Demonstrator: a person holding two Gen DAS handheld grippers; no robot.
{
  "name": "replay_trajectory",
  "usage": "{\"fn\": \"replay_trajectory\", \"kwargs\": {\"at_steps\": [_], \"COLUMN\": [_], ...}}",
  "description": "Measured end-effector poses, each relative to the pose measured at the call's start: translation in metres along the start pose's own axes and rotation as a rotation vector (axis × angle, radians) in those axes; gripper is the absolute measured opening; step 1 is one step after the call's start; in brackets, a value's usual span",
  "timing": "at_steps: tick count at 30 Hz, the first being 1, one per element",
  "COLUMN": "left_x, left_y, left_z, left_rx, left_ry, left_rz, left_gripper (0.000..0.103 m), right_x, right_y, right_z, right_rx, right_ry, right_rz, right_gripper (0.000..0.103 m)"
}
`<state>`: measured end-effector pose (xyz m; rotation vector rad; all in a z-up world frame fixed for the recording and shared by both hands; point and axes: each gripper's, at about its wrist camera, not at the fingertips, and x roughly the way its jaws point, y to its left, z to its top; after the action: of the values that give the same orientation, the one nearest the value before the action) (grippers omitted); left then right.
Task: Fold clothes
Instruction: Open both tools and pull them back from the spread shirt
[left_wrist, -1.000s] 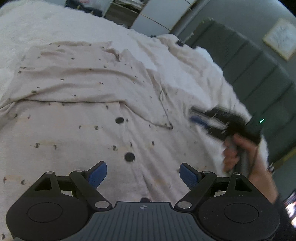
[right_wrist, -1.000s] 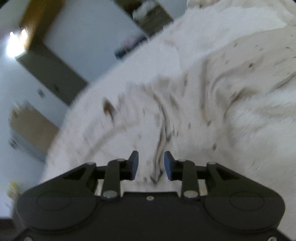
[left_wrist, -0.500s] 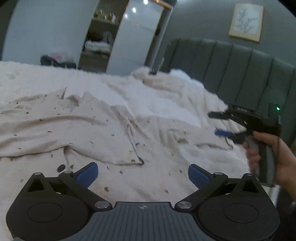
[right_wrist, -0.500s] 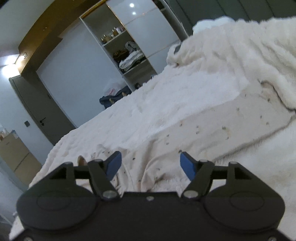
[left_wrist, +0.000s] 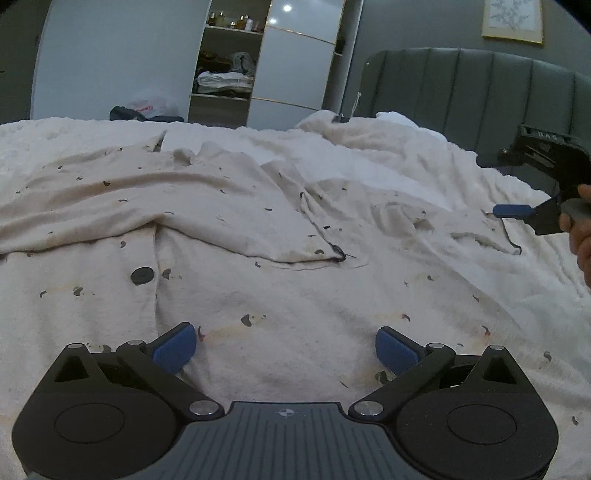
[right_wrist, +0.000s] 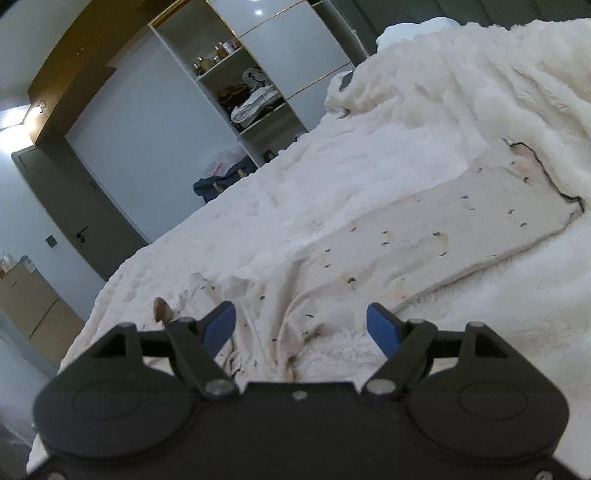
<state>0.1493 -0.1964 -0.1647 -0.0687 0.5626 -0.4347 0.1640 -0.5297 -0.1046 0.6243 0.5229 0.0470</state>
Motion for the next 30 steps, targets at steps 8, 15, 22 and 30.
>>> {"fn": "replay_trajectory", "kwargs": {"at_steps": [8,15,22,30], "left_x": [-0.0007,-0.0010,-0.0002,-0.0002], "left_y": [0.0007,-0.0012,-0.0024,-0.0022], "left_z": [-0.0013,-0.0011,-0.0015,-0.0012], "left_rx": [-0.016,-0.015,-0.013,-0.018], "left_ry": [0.004,0.008,0.013,0.013], "left_rz": [-0.009,-0.006,-0.002,-0.004], "left_gripper": [0.103,0.103,0.103,0.103], "right_x": [0.0094,0.0115,0.0087,0.0056], "right_y": [0.0095,0.0103,0.0095,0.0068], "right_z": [-0.0055,-0.0060,-0.0053,-0.0057], "right_rx": [-0.023,-0.025,-0.025,-0.022], "right_ry": [0.020,0.025,0.023,0.029], "right_rz": [-0.010,-0.015,-0.013,-0.014], "right_gripper": [0.077,0.077,0.077,0.077]}}
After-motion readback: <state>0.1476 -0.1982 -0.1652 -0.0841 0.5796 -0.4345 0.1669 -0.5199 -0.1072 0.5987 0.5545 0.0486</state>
